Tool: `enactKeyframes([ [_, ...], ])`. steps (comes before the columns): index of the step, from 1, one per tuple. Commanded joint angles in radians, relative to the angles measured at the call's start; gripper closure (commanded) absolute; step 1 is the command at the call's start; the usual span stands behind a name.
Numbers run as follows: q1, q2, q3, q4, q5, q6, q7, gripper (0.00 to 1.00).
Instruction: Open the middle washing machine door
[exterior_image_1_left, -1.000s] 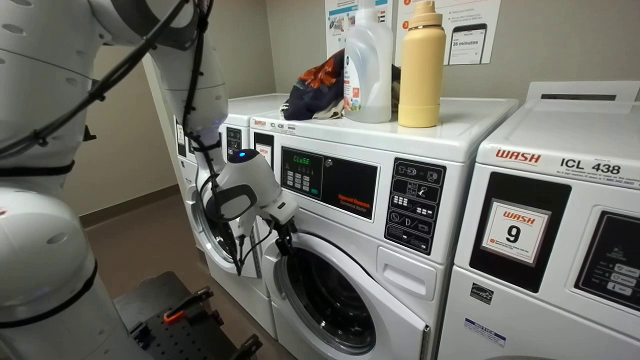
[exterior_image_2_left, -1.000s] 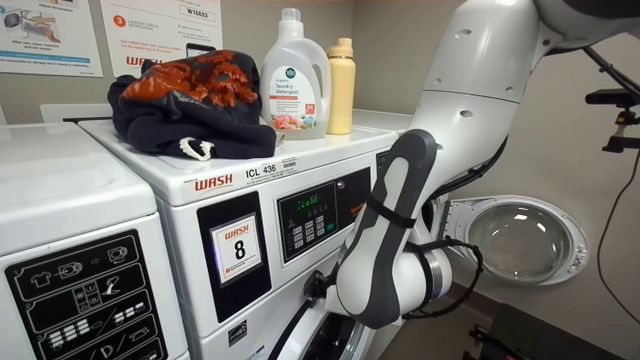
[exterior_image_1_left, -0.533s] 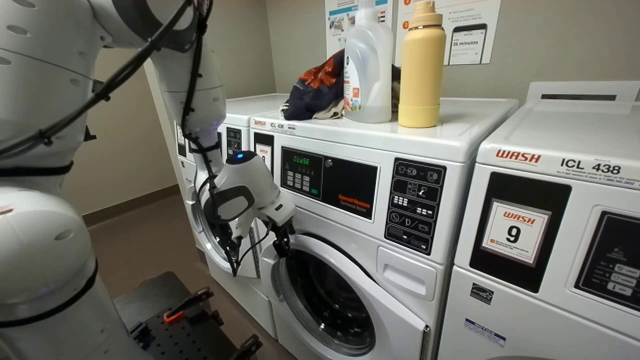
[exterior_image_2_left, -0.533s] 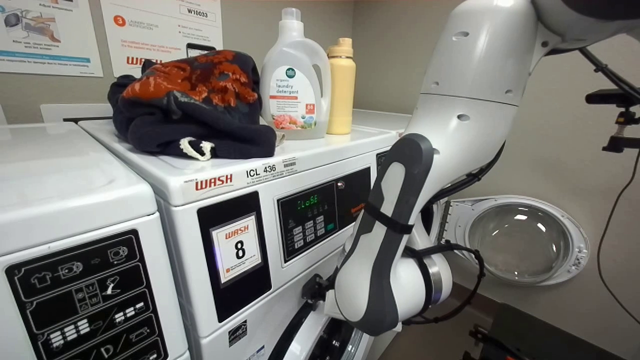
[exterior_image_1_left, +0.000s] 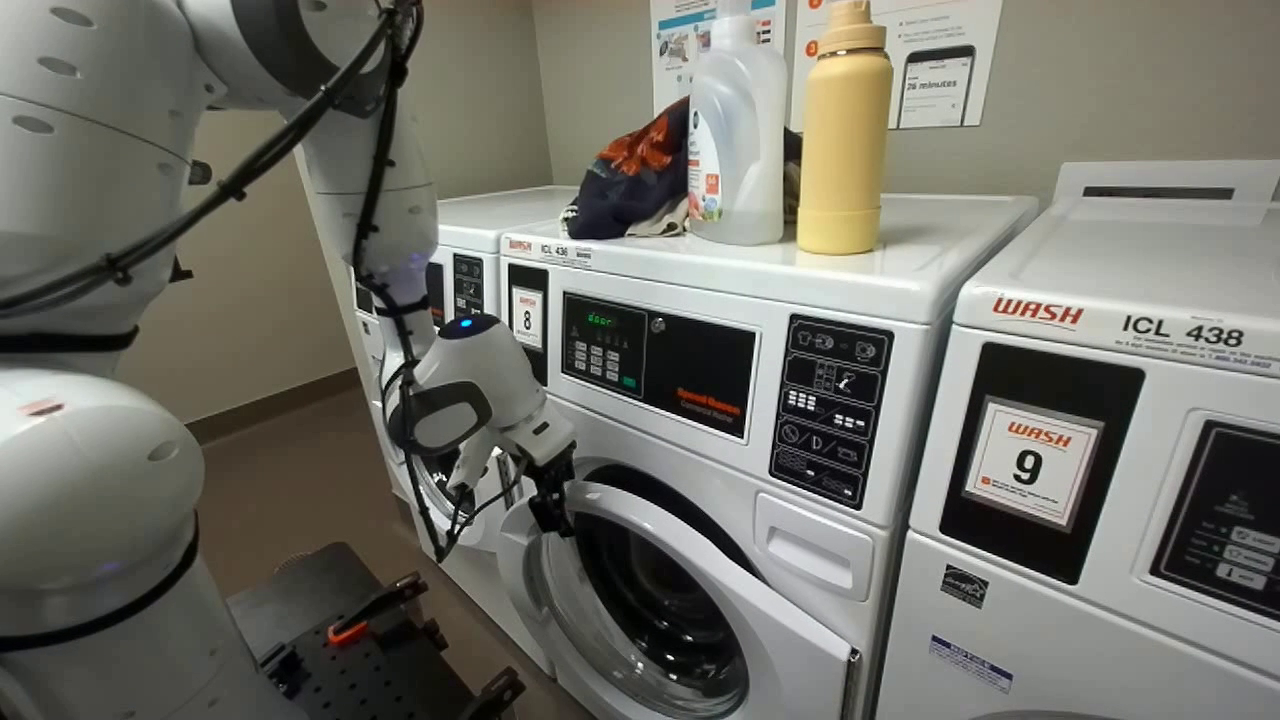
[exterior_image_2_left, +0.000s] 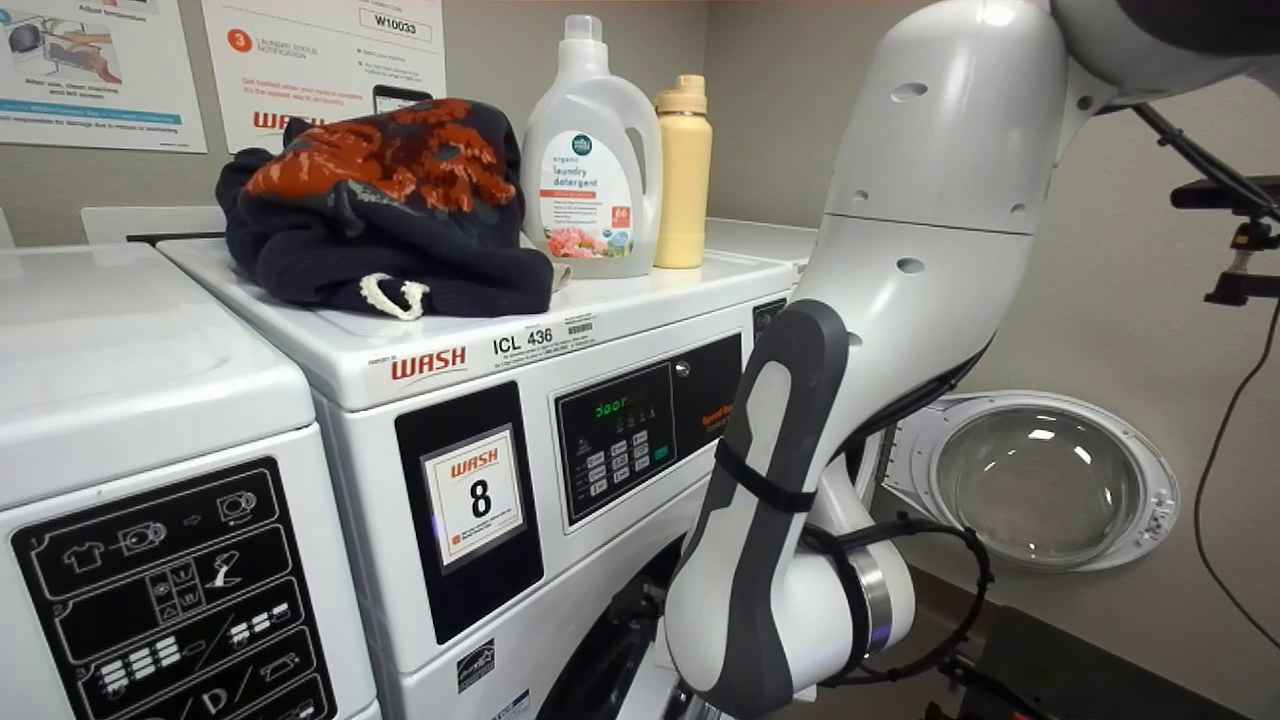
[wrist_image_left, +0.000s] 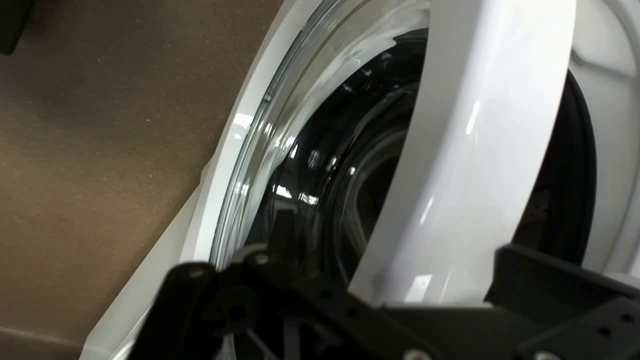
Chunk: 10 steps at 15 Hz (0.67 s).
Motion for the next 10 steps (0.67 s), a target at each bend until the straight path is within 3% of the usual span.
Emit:
enactKeyframes([
  [1,0.113,0.013,-0.119,-0.025,0.107,-0.089,-0.036,0.0],
  [5,0.237,-0.013,-0.236,-0.052,0.155,-0.183,-0.045,0.0],
  [10,0.371,-0.038,-0.389,-0.099,0.119,-0.313,-0.013,0.0],
])
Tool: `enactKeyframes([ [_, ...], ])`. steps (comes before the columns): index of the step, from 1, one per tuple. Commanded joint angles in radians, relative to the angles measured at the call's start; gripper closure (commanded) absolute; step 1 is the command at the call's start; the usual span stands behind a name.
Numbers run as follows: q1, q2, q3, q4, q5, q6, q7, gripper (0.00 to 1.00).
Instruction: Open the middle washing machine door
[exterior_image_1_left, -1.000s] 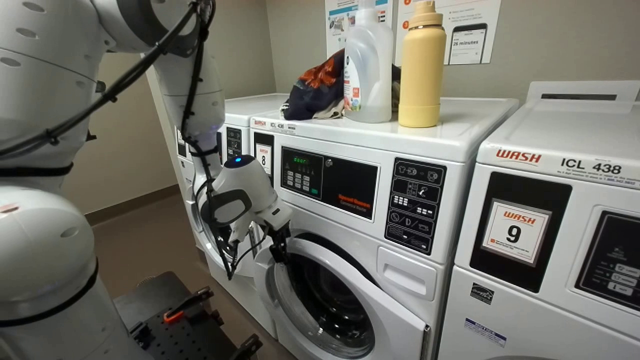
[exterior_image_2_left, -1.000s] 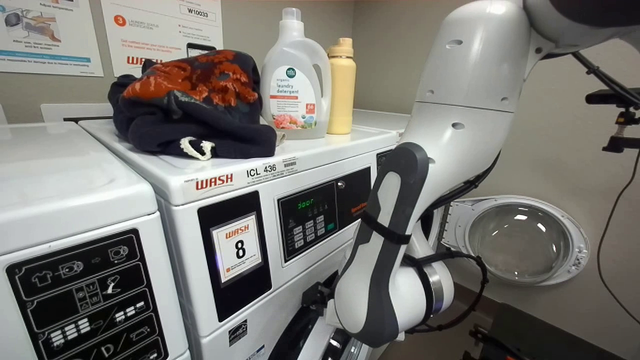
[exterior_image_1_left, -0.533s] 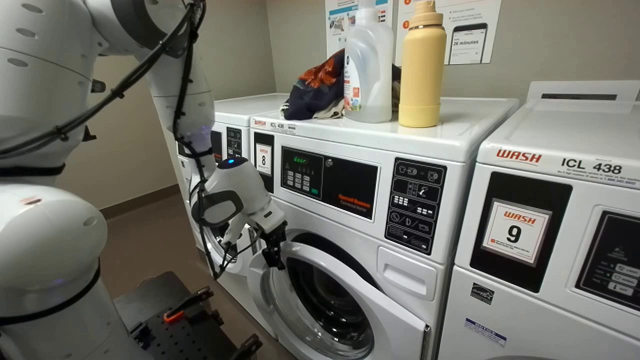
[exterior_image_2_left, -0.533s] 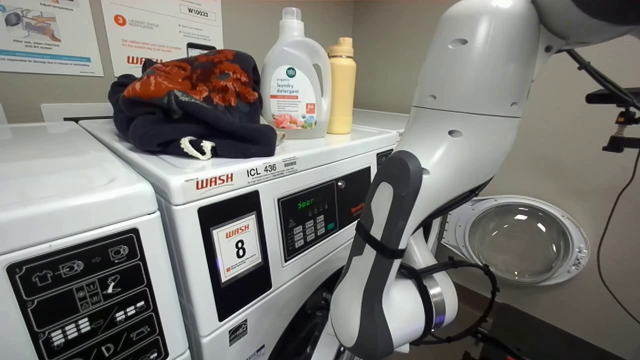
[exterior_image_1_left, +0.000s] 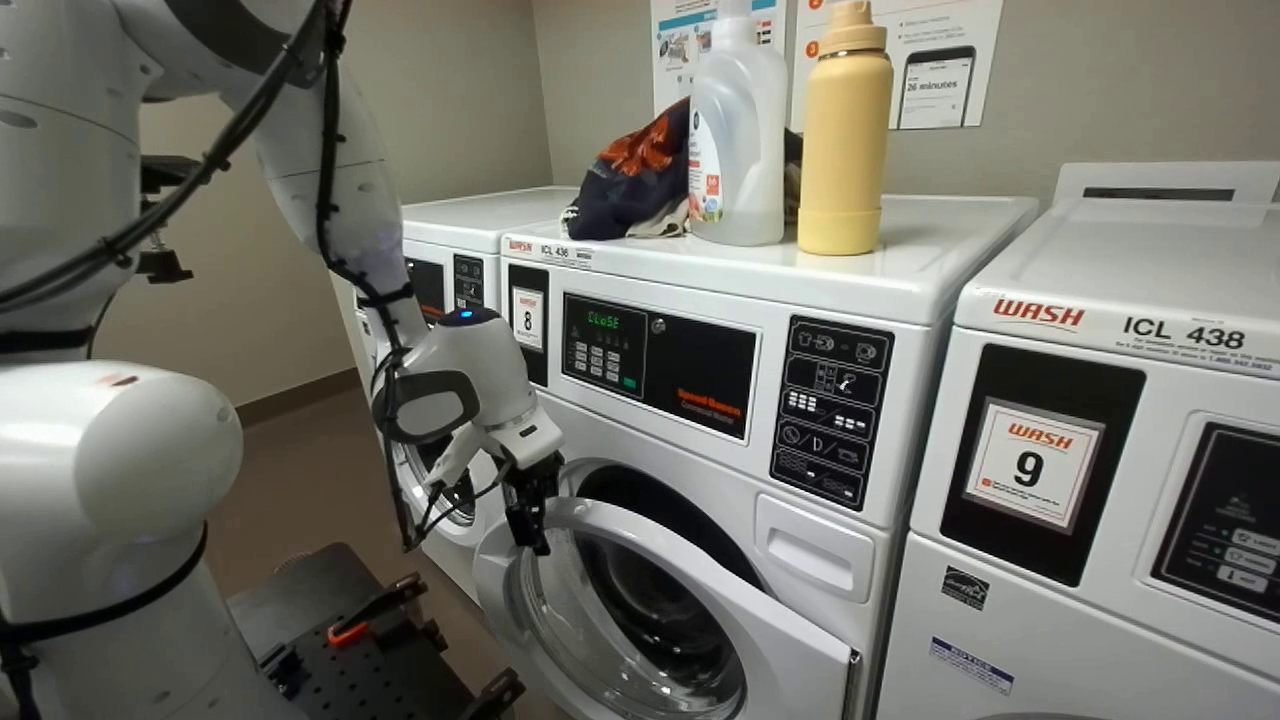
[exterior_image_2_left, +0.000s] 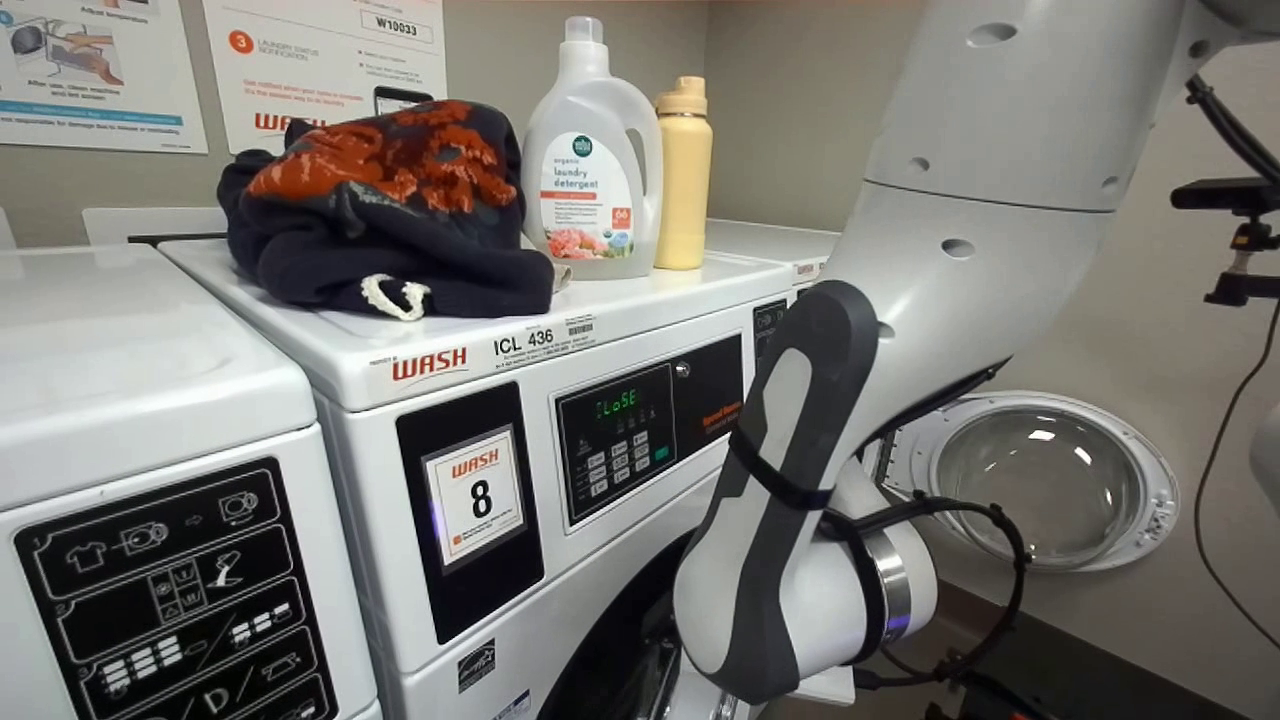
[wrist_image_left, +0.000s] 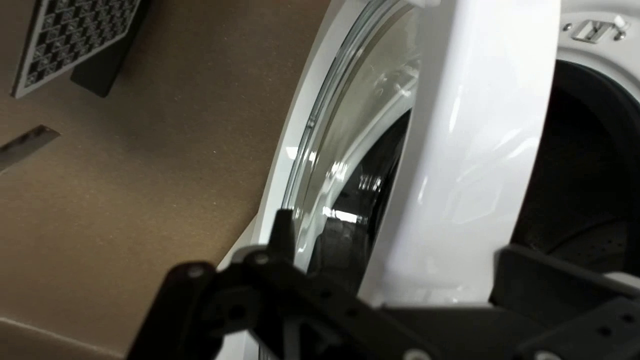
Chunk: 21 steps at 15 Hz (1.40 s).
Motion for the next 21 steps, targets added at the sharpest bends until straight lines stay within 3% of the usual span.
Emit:
enactKeyframes([
  [1,0.071,0.029,-0.129,-0.057,-0.023,-0.107,0.014,0.0],
  [5,0.152,0.01,-0.228,-0.088,-0.064,-0.201,0.036,0.0],
  [11,0.217,0.04,-0.347,-0.096,-0.135,-0.366,0.057,0.0],
  [19,0.319,-0.001,-0.458,-0.102,-0.243,-0.425,0.126,0.0],
  [21,0.369,-0.021,-0.513,-0.106,-0.293,-0.446,0.152,0.0],
])
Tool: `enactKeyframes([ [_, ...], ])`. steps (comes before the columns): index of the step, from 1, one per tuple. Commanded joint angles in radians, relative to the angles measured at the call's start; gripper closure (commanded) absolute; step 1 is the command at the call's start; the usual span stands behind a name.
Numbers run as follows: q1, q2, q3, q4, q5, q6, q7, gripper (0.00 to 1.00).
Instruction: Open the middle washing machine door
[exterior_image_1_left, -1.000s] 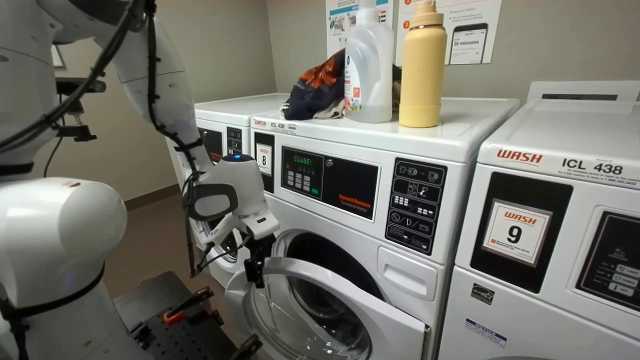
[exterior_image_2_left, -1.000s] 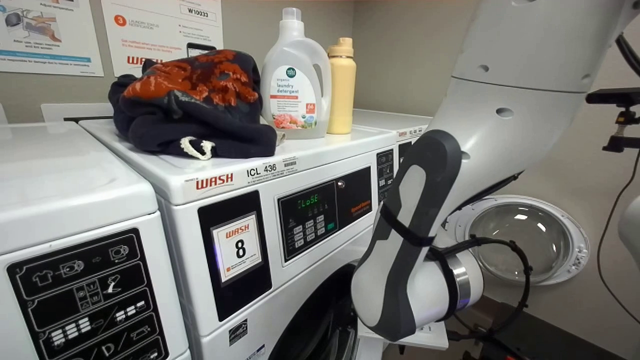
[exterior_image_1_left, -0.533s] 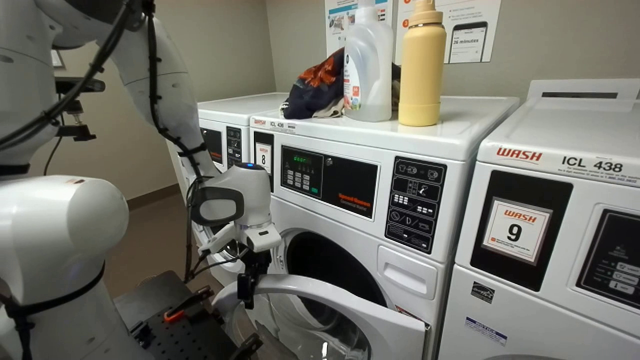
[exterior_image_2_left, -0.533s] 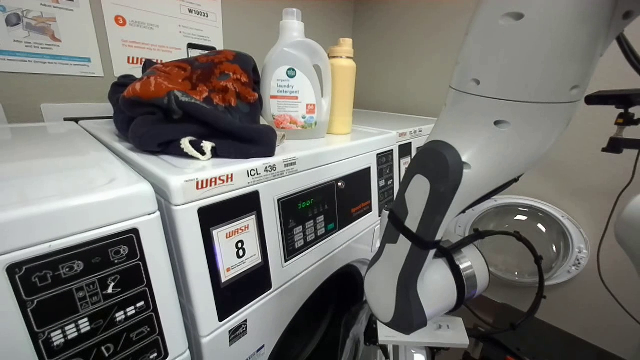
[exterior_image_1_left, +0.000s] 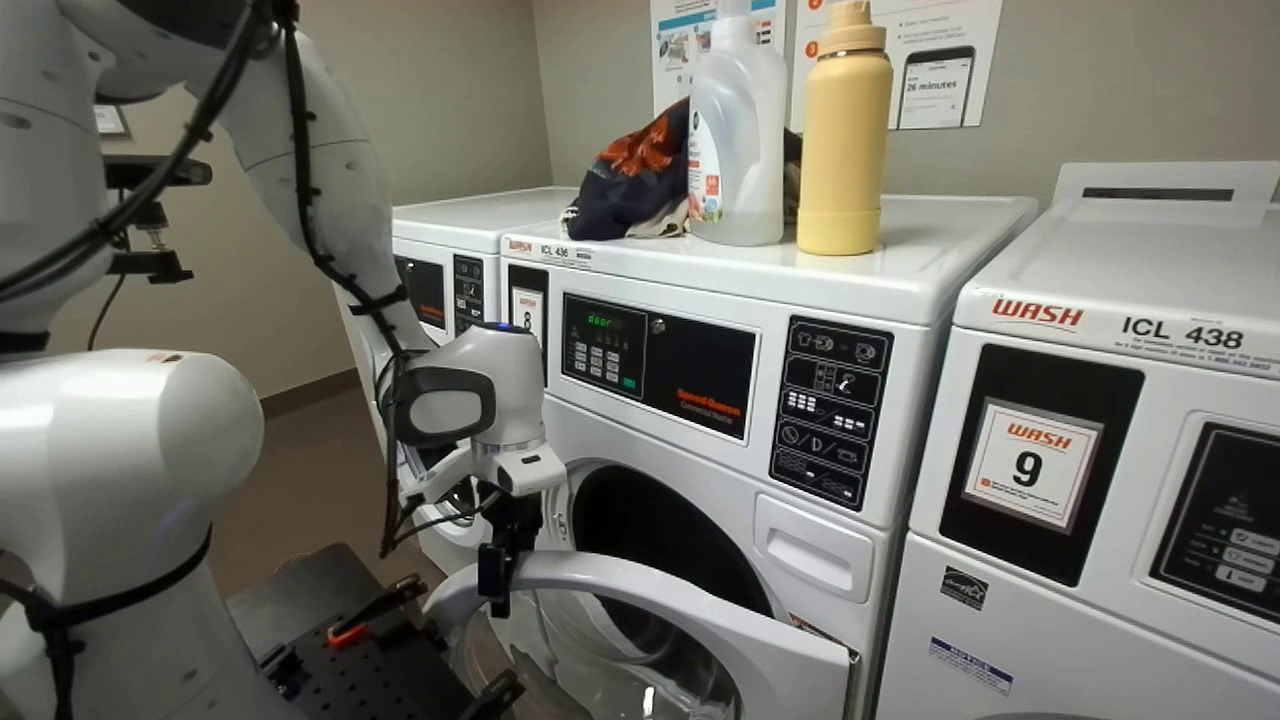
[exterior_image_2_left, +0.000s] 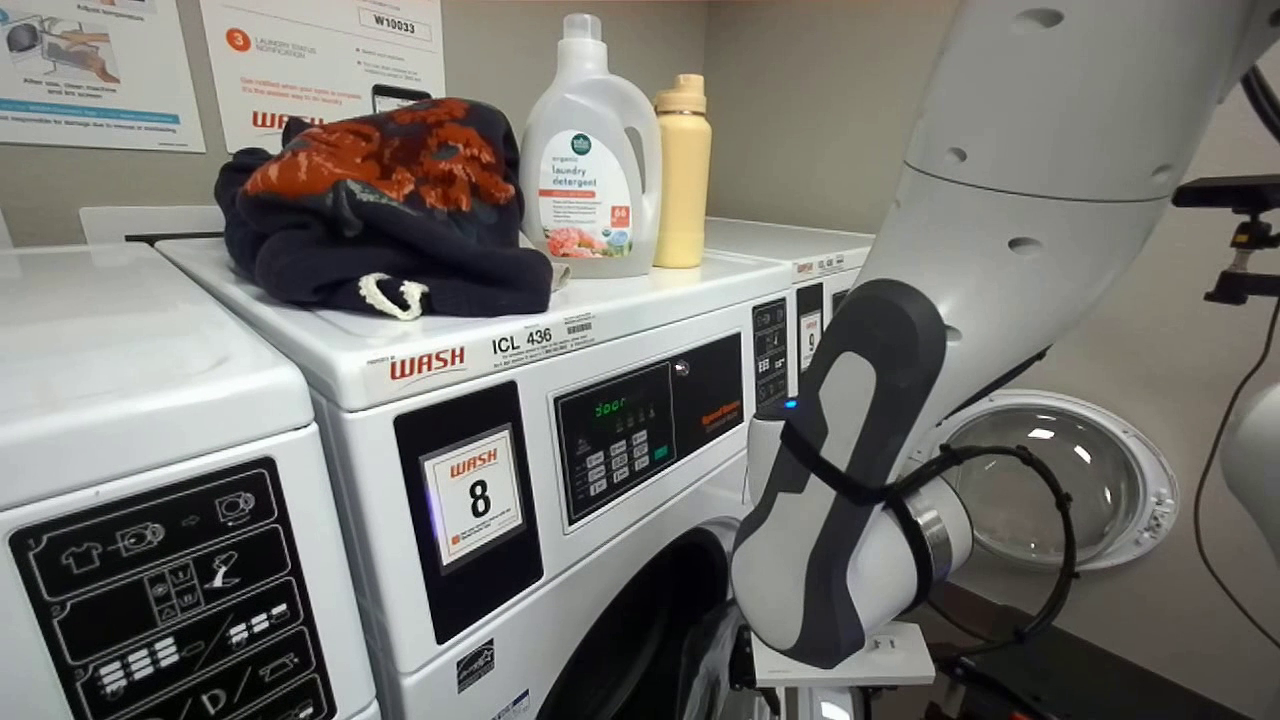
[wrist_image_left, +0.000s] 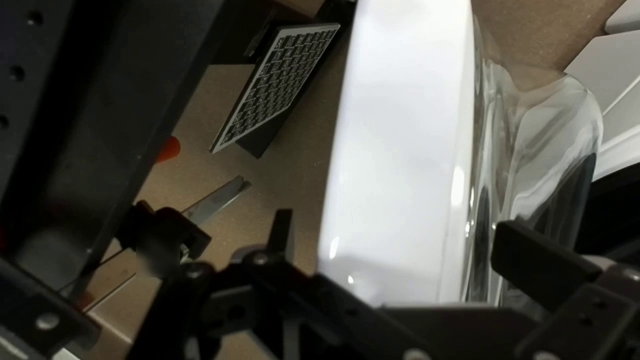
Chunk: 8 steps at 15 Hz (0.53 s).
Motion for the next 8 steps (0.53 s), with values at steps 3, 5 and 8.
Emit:
enactKeyframes([
  [3,0.149,-0.049,-0.188,-0.024,-0.167,-0.096,0.073,0.0],
  [5,0.229,-0.085,-0.277,-0.021,-0.233,-0.131,0.08,0.0],
  [8,0.371,-0.132,-0.436,-0.015,-0.334,-0.158,0.102,0.0],
])
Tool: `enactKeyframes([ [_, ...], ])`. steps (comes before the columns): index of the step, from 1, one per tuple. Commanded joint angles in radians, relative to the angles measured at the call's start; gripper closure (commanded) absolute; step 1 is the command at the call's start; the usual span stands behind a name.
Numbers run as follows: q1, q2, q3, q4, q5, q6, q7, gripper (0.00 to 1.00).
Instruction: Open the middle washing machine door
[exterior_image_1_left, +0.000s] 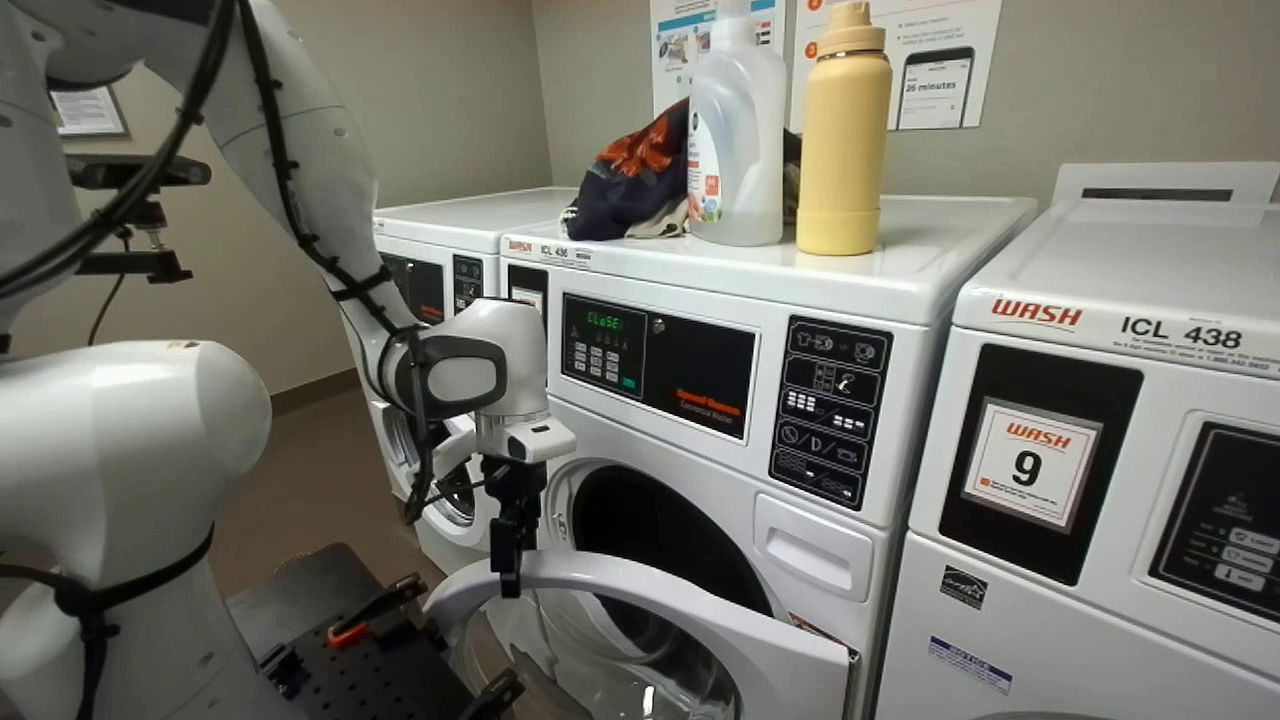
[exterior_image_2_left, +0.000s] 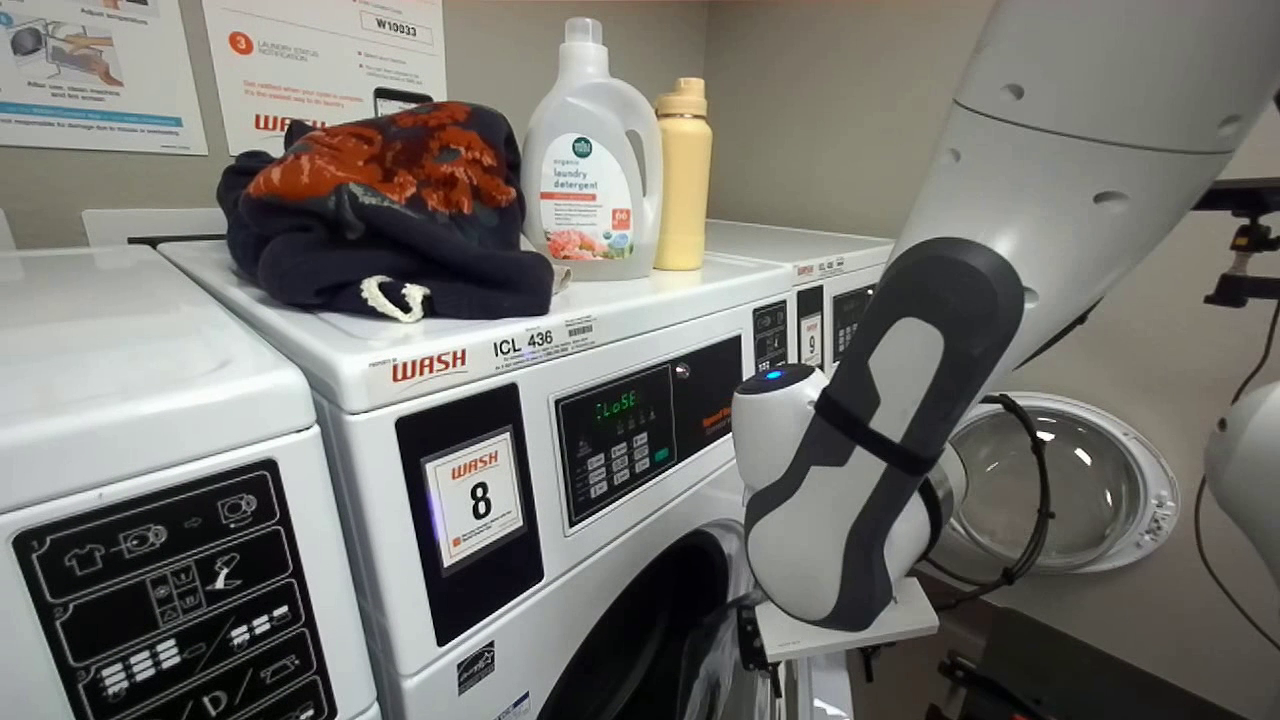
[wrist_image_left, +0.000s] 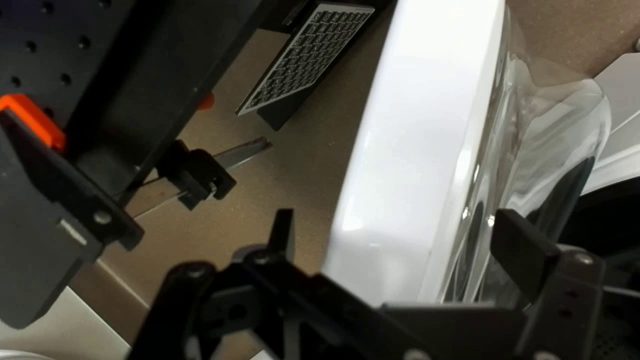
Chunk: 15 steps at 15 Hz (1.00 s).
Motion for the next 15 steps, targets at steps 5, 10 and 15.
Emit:
enactKeyframes([
  [5,0.381,-0.155,-0.4,-0.004,-0.195,-0.029,0.057,0.0],
  [10,0.68,-0.155,-0.664,0.043,-0.199,-0.045,0.032,0.0],
  [15,0.997,-0.055,-0.929,0.112,-0.098,-0.139,-0.051,0.0],
])
